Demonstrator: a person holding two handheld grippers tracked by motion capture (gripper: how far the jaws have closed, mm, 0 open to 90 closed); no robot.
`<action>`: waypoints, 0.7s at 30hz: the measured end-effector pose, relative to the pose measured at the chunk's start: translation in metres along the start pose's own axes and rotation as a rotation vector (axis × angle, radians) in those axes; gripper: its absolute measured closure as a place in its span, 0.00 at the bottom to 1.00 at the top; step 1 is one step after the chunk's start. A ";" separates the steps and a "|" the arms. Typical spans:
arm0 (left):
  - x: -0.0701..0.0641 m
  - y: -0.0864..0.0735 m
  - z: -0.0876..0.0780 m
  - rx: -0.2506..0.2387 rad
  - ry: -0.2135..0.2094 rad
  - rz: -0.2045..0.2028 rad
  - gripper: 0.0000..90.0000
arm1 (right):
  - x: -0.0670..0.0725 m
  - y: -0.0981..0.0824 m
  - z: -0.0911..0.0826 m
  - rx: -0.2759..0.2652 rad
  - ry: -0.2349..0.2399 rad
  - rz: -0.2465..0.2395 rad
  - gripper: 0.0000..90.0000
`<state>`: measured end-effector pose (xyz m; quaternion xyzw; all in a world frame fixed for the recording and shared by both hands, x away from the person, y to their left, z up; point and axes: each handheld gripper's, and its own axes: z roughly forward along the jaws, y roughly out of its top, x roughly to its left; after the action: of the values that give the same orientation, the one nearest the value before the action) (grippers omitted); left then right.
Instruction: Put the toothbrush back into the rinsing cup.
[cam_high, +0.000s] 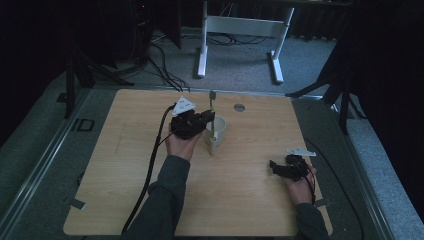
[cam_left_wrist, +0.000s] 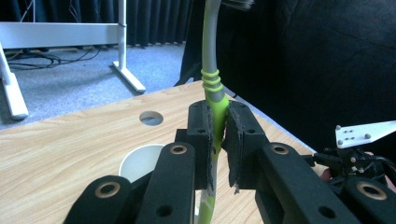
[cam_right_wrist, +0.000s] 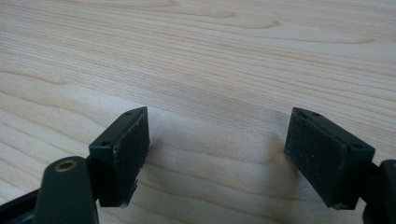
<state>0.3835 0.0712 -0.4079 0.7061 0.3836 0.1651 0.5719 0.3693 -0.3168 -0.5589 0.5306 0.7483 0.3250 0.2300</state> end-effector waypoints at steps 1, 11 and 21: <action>0.000 0.000 0.000 -0.001 0.001 0.000 0.90 | 0.000 0.000 0.000 0.000 0.000 0.000 0.24; -0.001 -0.001 0.004 0.003 0.000 0.005 0.90 | 0.000 0.000 0.000 0.000 0.000 0.000 0.24; -0.001 -0.003 0.008 0.004 0.004 0.008 0.90 | 0.000 0.000 0.000 0.000 0.000 0.000 0.24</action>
<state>0.3871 0.0650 -0.4124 0.7084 0.3820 0.1682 0.5692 0.3693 -0.3168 -0.5589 0.5307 0.7482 0.3251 0.2300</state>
